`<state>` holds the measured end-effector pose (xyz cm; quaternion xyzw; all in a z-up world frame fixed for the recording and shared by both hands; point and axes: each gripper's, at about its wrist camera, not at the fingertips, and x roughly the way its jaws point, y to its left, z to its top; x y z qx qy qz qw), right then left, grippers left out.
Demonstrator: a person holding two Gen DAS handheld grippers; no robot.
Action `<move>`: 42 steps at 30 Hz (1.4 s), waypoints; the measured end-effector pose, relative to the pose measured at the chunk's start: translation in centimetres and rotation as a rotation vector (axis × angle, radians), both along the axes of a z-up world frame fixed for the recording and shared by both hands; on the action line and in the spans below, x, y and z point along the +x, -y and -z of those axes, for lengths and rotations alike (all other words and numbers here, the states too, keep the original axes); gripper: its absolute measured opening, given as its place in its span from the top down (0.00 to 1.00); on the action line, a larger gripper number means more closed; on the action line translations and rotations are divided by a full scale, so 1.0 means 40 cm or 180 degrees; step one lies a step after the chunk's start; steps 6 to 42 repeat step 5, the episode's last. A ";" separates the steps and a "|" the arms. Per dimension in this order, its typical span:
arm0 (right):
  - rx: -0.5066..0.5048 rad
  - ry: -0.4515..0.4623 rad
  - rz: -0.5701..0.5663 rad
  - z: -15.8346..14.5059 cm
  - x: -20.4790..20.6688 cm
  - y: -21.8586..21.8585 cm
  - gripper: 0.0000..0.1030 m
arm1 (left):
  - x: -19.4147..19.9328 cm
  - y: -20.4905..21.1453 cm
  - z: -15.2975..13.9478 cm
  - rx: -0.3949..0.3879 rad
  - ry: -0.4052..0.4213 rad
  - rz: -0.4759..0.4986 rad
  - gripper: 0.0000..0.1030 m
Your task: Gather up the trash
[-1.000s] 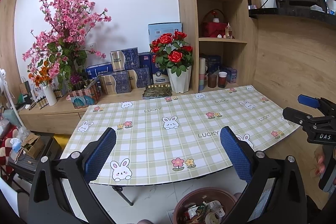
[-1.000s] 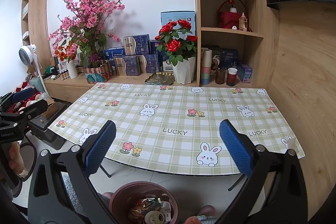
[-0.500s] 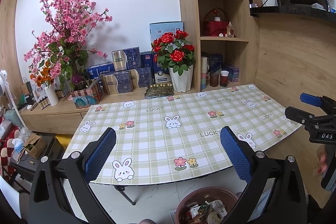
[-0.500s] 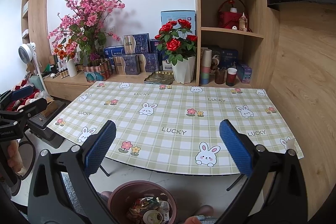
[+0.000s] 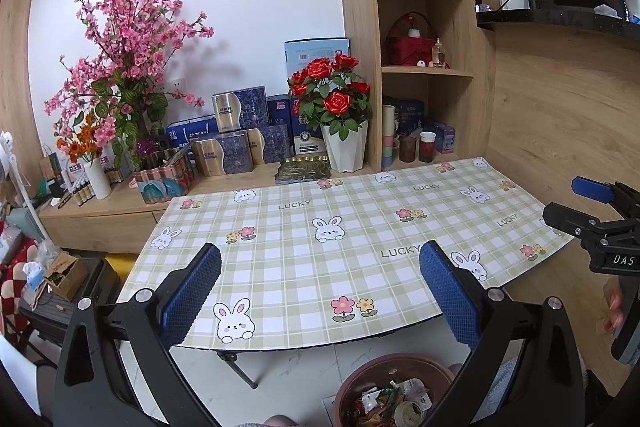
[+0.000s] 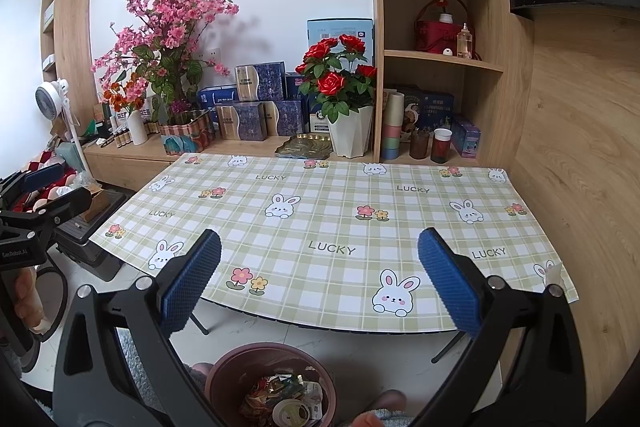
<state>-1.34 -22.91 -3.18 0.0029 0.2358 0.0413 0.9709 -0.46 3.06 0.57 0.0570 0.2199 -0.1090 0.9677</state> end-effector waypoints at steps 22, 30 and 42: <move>-0.0002 -0.0007 0.0002 0.006 0.003 0.001 0.06 | 0.004 -0.006 0.005 0.0034 -0.0022 -0.0051 0.06; -0.0002 -0.0007 0.0002 0.006 0.003 0.001 0.06 | 0.004 -0.006 0.005 0.0034 -0.0022 -0.0051 0.06; -0.0002 -0.0007 0.0002 0.006 0.003 0.001 0.06 | 0.004 -0.006 0.005 0.0034 -0.0022 -0.0051 0.06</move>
